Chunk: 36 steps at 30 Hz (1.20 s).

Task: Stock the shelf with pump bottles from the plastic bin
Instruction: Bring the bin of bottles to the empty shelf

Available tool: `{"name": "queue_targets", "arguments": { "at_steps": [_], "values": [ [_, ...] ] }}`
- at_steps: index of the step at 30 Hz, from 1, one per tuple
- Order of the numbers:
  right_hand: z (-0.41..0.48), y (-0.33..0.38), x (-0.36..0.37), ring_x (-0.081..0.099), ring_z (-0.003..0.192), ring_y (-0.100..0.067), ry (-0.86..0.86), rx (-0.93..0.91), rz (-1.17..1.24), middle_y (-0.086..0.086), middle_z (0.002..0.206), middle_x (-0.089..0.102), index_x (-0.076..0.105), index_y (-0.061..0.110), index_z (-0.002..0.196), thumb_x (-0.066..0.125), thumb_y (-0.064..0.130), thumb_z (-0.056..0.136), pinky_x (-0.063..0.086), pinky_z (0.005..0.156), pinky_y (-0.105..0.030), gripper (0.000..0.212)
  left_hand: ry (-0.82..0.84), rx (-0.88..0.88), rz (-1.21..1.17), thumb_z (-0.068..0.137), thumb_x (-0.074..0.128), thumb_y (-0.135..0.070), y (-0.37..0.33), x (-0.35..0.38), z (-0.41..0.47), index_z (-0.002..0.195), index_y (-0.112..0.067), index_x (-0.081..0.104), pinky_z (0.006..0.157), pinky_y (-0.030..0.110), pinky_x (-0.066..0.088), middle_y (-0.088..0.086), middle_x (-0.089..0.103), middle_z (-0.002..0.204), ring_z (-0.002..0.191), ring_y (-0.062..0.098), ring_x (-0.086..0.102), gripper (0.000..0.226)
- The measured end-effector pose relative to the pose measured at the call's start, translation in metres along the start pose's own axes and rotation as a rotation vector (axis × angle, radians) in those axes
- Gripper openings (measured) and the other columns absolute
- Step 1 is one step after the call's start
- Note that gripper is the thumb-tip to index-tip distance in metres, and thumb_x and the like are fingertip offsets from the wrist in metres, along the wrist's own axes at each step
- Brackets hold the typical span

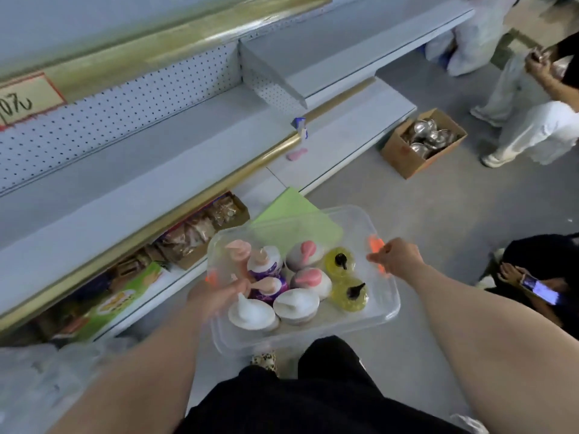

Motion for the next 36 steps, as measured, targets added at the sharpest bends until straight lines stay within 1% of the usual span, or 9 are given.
{"name": "queue_targets", "arguments": {
  "at_steps": [6, 9, 12, 16, 19, 23, 28, 33, 36],
  "values": [
    [0.125, 0.095, -0.037, 0.058, 0.063, -0.018, 0.057, -0.163, -0.059, -0.008, 0.070, 0.067, 0.058, 0.015, 0.062, 0.082, 0.034, 0.077, 0.043, 0.062, -0.028, 0.035, -0.024, -0.105, -0.183, 0.043, 0.074, -0.082, -0.040, 0.018, 0.037, 0.084, -0.029, 0.068, 0.070, 0.029, 0.053, -0.006, 0.066, 0.087, 0.082, 0.012, 0.064, 0.067],
    [0.186, 0.137, -0.044, 0.061, 0.074, -0.026, 0.097, -0.240, -0.137, -0.013, 0.079, 0.067, 0.056, 0.016, 0.062, 0.084, 0.034, 0.075, 0.046, 0.066, -0.029, 0.035, -0.070, -0.147, -0.267, 0.053, 0.071, -0.084, -0.054, 0.038, 0.054, 0.093, -0.022, 0.072, 0.067, 0.026, 0.053, -0.002, 0.068, 0.092, 0.091, 0.016, 0.065, 0.074],
    [0.230, 0.177, -0.048, 0.066, 0.081, -0.028, 0.117, -0.325, -0.265, -0.005, 0.068, 0.061, 0.053, 0.018, 0.057, 0.082, 0.041, 0.075, 0.051, 0.075, -0.033, 0.041, -0.186, -0.275, -0.276, 0.056, 0.071, -0.080, -0.066, 0.054, 0.066, 0.110, -0.006, 0.067, 0.071, 0.033, 0.053, 0.010, 0.067, 0.107, 0.094, 0.026, 0.065, 0.092],
    [0.259, 0.225, -0.047, 0.062, 0.105, -0.031, 0.157, -0.441, -0.400, -0.014, 0.099, 0.067, 0.063, 0.016, 0.084, 0.073, 0.042, 0.085, 0.043, 0.082, -0.032, 0.028, -0.254, -0.368, -0.288, 0.054, 0.070, -0.080, -0.081, 0.066, 0.082, 0.116, 0.004, 0.061, 0.071, 0.033, 0.046, 0.018, 0.066, 0.112, 0.099, 0.033, 0.063, 0.105],
    [0.282, 0.227, -0.035, 0.059, 0.111, -0.031, 0.186, -0.461, -0.445, -0.012, 0.106, 0.067, 0.057, 0.018, 0.088, 0.072, 0.042, 0.087, 0.039, 0.080, -0.030, 0.029, -0.273, -0.405, -0.254, 0.064, 0.075, -0.073, -0.079, 0.078, 0.094, 0.120, 0.005, 0.057, 0.069, 0.032, 0.044, 0.017, 0.065, 0.108, 0.096, 0.032, 0.063, 0.097],
    [0.311, 0.207, -0.015, 0.059, 0.108, -0.032, 0.241, -0.446, -0.477, -0.005, 0.091, 0.060, 0.059, 0.016, 0.084, 0.071, 0.041, 0.087, 0.035, 0.076, -0.028, 0.029, -0.265, -0.429, -0.225, 0.070, 0.073, -0.068, -0.078, 0.090, 0.107, 0.121, 0.006, 0.055, 0.056, 0.026, 0.036, 0.011, 0.057, 0.095, 0.082, 0.026, 0.056, 0.091],
    [0.326, 0.201, -0.013, 0.058, 0.106, -0.033, 0.281, -0.449, -0.524, -0.005, 0.087, 0.060, 0.060, 0.015, 0.082, 0.070, 0.043, 0.088, 0.035, 0.076, -0.031, 0.030, -0.265, -0.461, -0.192, 0.068, 0.075, -0.068, -0.091, 0.086, 0.109, 0.125, 0.003, 0.049, 0.068, 0.031, 0.040, 0.010, 0.055, 0.099, 0.087, 0.026, 0.054, 0.095],
    [0.328, 0.198, -0.017, 0.058, 0.100, -0.031, 0.276, -0.451, -0.521, -0.006, 0.085, 0.059, 0.060, 0.014, 0.081, 0.070, 0.041, 0.089, 0.036, 0.075, -0.030, 0.030, -0.275, -0.465, -0.195, 0.068, 0.078, -0.064, -0.098, 0.085, 0.110, 0.120, 0.004, 0.051, 0.058, 0.027, 0.038, 0.010, 0.057, 0.096, 0.084, 0.025, 0.056, 0.089],
    [0.326, 0.190, -0.018, 0.056, 0.091, -0.027, 0.265, -0.442, -0.511, -0.004, 0.082, 0.059, 0.052, 0.017, 0.072, 0.068, 0.040, 0.090, 0.034, 0.073, -0.031, 0.033, -0.291, -0.479, -0.203, 0.064, 0.078, -0.068, -0.097, 0.089, 0.114, 0.128, 0.004, 0.046, 0.069, 0.032, 0.042, 0.014, 0.059, 0.110, 0.095, 0.029, 0.059, 0.102]
  ]
}}
Point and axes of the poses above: each hand's wrist, its own z-axis towards the middle knuckle, its own x-axis out of the palm, y = z × x, the point moved 5 cm from there along z, towards the middle knuckle
